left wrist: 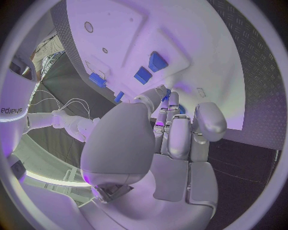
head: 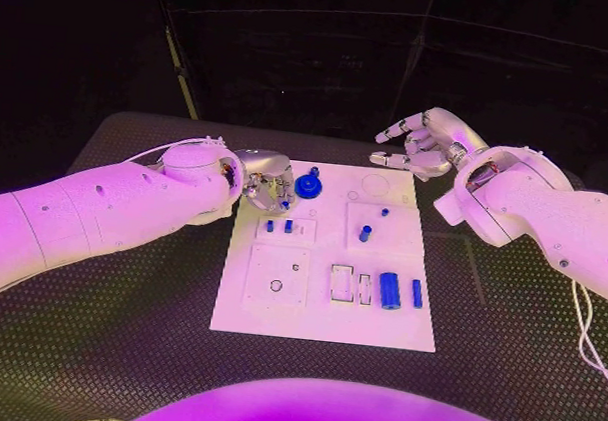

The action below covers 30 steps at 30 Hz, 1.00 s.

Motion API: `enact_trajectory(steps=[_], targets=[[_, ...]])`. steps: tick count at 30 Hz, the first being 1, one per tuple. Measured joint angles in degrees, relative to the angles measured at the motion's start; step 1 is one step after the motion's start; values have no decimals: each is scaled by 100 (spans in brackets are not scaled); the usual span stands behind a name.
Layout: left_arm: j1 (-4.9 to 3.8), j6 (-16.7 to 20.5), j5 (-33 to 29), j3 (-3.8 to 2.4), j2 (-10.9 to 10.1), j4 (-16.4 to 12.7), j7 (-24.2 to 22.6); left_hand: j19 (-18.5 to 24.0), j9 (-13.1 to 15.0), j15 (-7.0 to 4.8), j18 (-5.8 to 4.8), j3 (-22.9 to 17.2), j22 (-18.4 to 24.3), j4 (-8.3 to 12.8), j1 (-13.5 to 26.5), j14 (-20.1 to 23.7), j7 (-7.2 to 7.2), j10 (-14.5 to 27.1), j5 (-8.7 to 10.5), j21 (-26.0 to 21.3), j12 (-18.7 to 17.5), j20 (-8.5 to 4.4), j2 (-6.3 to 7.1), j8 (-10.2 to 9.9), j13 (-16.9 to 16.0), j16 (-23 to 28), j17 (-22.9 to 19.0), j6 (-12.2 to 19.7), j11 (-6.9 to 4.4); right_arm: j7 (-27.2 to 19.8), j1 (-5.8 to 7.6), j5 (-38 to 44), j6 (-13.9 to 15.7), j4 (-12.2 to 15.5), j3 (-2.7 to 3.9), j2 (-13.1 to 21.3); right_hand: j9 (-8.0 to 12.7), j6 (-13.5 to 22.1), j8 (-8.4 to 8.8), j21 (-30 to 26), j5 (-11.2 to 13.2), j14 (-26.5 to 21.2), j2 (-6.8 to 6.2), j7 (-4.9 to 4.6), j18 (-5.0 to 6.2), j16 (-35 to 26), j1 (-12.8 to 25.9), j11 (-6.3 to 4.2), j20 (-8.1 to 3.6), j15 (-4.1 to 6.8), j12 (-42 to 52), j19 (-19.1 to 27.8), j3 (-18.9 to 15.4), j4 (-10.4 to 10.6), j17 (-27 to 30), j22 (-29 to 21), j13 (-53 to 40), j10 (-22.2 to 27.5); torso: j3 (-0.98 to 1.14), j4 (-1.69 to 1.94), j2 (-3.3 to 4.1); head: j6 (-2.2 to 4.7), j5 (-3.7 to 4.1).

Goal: Assemble the parts on the task board

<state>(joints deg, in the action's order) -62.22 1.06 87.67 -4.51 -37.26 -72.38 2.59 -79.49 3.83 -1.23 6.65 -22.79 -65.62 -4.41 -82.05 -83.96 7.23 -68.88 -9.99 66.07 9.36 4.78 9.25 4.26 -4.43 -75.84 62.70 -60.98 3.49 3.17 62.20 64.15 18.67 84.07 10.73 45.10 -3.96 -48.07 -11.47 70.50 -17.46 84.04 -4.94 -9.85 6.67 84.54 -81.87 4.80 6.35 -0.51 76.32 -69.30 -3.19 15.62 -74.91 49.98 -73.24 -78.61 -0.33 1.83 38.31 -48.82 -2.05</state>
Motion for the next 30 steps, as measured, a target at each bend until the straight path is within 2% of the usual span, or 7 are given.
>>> enact_trajectory(steps=[17,20,23,25,28,30], targets=[[3,-18,-56,7,2,11,-2,17,0,0,0,0,-2,0,52,0,-18,162,0,0,-123,17,52,-26,28,0,-43,119,38,-1,0,0,-2,-22,0,-5,0,0,0,-29,0,0,0,0,0,0,0,0,0,0,0,0,0,0,0,-16,20,0,2,0,0,-9,9],[3,-16,-62,8,-2,9,-2,17,-1,2,0,17,-2,-17,52,-2,-32,195,0,0,-165,17,52,-57,28,0,-60,178,71,2,0,0,-6,-40,0,-5,0,0,0,-46,0,0,0,0,0,-23,0,-2,5,0,-2,6,0,0,1,-55,52,2,2,0,-1,-9,13],[4,-13,-68,8,-11,4,-2,34,-10,42,0,17,-2,-17,75,-1,-29,266,0,0,-203,34,76,-65,34,0,-84,275,81,8,0,0,-17,-71,0,-5,0,1,0,-114,-21,0,62,0,0,-70,-62,-27,-5,0,-431,90,-24,-24,0,-148,552,388,2,0,-1,-8,13],[4,-10,-70,8,-22,-2,-1,36,-15,57,0,29,1,-5,77,-12,-35,335,0,-14,-253,36,77,-64,42,0,-103,369,121,11,0,0,-26,-87,0,-5,0,-22,-34,-207,-21,-6,101,23,86,-144,-101,-44,-13,8,-933,180,-13,-35,0,-288,1096,750,2,0,-2,-3,13],[5,-4,-74,8,-72,-29,3,74,-18,115,0,89,40,8,105,-12,-59,529,0,-78,-361,74,105,-64,53,0,-139,556,173,20,0,11,-54,-131,0,-5,-9,-143,-129,-387,-21,-11,161,90,93,-318,-290,-95,-54,74,-2248,320,65,-113,125,-570,2448,1589,0,0,-3,3,18],[8,5,-81,3,-121,-59,7,110,-18,127,0,144,86,15,105,2,-76,647,0,-145,-410,109,105,-65,53,0,-168,629,198,31,0,50,-80,-162,0,-5,-44,-386,-237,-499,17,-9,193,137,102,-469,-482,-143,-97,116,-2979,394,157,-180,337,-733,3076,1912,-1,0,-3,3,25]])
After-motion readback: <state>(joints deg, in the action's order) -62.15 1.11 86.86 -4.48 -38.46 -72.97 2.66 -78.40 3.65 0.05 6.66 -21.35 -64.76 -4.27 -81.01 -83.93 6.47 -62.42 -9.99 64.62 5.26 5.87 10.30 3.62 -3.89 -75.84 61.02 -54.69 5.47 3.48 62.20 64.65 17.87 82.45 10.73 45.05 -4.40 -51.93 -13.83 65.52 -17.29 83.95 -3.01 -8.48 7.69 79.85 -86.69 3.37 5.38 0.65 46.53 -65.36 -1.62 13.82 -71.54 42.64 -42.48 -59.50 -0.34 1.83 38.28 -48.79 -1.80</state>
